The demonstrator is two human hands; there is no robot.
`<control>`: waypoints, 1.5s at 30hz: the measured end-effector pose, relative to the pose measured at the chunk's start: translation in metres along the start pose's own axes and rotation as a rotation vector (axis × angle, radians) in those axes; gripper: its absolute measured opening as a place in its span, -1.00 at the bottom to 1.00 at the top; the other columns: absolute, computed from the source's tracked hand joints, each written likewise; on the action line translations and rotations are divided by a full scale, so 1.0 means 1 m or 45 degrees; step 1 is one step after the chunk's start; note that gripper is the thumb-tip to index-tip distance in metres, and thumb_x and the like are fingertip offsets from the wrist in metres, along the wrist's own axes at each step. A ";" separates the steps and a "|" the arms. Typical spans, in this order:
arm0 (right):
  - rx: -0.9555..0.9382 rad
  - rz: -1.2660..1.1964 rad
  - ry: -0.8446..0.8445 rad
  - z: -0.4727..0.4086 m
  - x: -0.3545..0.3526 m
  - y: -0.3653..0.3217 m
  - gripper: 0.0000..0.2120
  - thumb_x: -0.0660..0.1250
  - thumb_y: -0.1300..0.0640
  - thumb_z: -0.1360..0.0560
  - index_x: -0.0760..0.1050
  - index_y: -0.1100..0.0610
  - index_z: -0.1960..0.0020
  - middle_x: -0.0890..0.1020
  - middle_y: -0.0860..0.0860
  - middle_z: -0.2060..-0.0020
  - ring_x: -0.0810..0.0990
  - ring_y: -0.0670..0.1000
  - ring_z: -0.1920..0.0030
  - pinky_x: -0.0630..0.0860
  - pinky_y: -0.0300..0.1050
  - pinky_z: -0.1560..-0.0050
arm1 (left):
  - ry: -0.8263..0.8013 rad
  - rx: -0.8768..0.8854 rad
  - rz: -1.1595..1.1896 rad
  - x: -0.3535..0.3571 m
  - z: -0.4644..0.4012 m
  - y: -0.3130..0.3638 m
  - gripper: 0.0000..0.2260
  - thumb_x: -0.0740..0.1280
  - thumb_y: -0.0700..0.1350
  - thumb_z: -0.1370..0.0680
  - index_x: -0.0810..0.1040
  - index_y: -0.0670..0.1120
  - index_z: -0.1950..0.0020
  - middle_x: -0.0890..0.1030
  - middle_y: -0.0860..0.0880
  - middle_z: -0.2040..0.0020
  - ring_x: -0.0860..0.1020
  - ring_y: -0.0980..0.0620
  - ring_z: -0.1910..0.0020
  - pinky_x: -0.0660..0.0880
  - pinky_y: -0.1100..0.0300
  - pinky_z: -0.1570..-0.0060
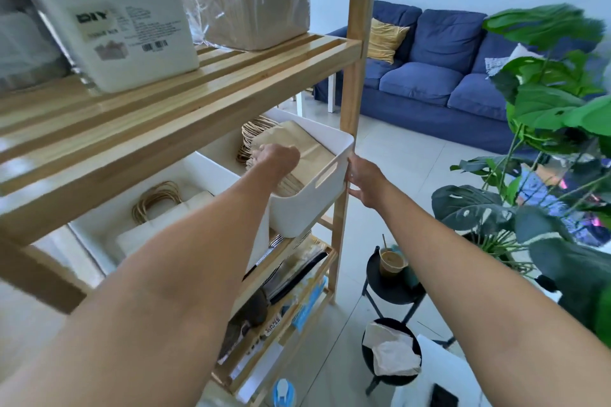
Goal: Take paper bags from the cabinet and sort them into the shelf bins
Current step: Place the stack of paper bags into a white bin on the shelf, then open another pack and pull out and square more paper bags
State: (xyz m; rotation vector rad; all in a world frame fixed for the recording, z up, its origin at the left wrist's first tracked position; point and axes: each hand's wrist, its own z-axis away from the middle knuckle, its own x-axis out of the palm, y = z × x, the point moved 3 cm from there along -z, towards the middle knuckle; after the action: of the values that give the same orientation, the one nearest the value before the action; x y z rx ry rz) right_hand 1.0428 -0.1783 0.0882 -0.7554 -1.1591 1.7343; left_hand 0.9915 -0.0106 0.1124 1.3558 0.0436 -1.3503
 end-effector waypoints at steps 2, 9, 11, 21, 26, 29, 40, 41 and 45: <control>-0.048 0.284 0.050 0.014 0.003 0.002 -0.80 0.07 0.11 -0.62 0.41 0.12 -0.14 0.48 0.11 -0.14 0.45 0.07 -0.09 0.39 -0.08 -0.18 | -0.022 0.048 -0.125 -0.008 0.022 -0.004 -0.31 0.11 0.13 -0.60 -0.02 -0.28 -0.54 0.10 -0.23 -0.54 0.16 -0.20 -0.50 0.19 -0.06 -0.45; -0.138 0.665 -0.007 0.084 0.030 0.004 -0.90 0.08 0.26 -0.61 0.28 0.09 -0.06 0.33 0.06 -0.02 0.28 -0.03 -0.02 0.23 -0.23 0.01 | -0.210 0.346 -0.455 -0.033 0.114 -0.037 -0.50 0.03 0.04 -0.65 0.33 -0.31 -0.41 0.38 -0.25 -0.42 0.34 -0.21 -0.40 0.28 0.05 -0.35; -0.187 0.705 0.031 0.107 0.039 0.010 -0.92 0.11 0.23 -0.59 0.31 0.09 -0.06 0.37 0.07 0.00 0.33 0.00 0.00 0.28 -0.20 0.02 | -0.224 0.407 -0.474 -0.038 0.142 -0.054 -0.52 0.01 0.01 -0.66 0.27 -0.25 -0.47 0.30 -0.22 -0.48 0.28 -0.17 -0.45 0.21 0.05 -0.40; -0.124 0.844 -0.190 0.246 0.136 0.072 -0.82 0.20 0.15 -0.58 0.44 0.20 -0.14 0.51 0.10 0.14 0.44 -0.01 0.30 0.48 -0.10 0.19 | -0.315 0.270 -0.574 -0.115 0.281 -0.199 -0.52 0.02 0.00 -0.67 0.10 -0.19 -0.54 0.16 -0.12 -0.55 0.18 -0.07 -0.51 0.19 0.15 -0.39; -0.167 0.897 -0.465 0.302 0.236 0.094 -0.82 0.20 0.11 -0.59 0.44 0.17 -0.12 0.49 0.05 0.25 0.47 0.00 0.30 0.49 -0.08 0.13 | -0.110 0.155 -0.549 -0.197 0.321 -0.283 -0.55 -0.03 -0.04 -0.69 0.12 -0.23 -0.53 0.16 -0.12 -0.55 0.17 -0.04 -0.51 0.13 0.31 -0.22; -0.246 0.933 -0.689 0.336 0.309 0.103 -0.84 0.19 0.10 -0.61 0.44 0.15 -0.11 0.48 0.04 0.25 0.46 -0.02 0.30 0.45 -0.16 0.25 | 0.064 -0.012 -0.558 -0.252 0.345 -0.345 -0.53 0.03 0.05 -0.65 0.33 -0.23 -0.44 0.34 -0.18 -0.46 0.32 -0.13 -0.43 0.23 0.07 -0.39; -0.254 0.911 -1.258 0.422 0.506 0.141 -0.77 0.18 0.22 -0.58 0.34 0.10 0.25 0.37 0.02 0.49 0.35 -0.06 0.48 0.29 -0.27 0.43 | 0.346 -0.438 -0.576 -0.375 0.414 -0.521 -0.19 0.38 0.27 -0.41 0.22 -0.14 -0.50 0.28 -0.12 -0.50 0.29 -0.09 -0.46 0.23 0.09 -0.43; -0.350 0.940 -1.237 0.422 0.519 0.143 -0.83 0.22 0.23 -0.56 0.38 0.11 0.21 0.36 0.04 0.44 0.33 -0.04 0.42 0.30 -0.25 0.38 | 0.349 -0.461 -0.586 -0.381 0.415 -0.531 -0.10 0.44 0.28 -0.35 0.17 -0.10 -0.53 0.24 -0.10 -0.52 0.27 -0.10 -0.47 0.22 0.05 -0.45; -0.509 1.113 -1.214 0.420 0.552 0.149 -0.94 0.29 0.26 -0.48 0.41 0.19 0.14 0.32 0.05 0.40 0.28 -0.03 0.40 0.23 -0.23 0.40 | 0.359 -0.500 -0.724 -0.395 0.409 -0.552 0.07 0.57 0.19 -0.23 0.04 0.00 -0.56 0.14 -0.08 -0.55 0.17 -0.10 -0.51 0.22 -0.01 -0.46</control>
State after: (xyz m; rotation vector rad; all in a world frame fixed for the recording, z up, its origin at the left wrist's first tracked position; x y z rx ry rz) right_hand 0.4079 0.1374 0.1023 -0.7245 -2.0501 2.7953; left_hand 0.2164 0.1466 0.1628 1.2243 0.8959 -1.4941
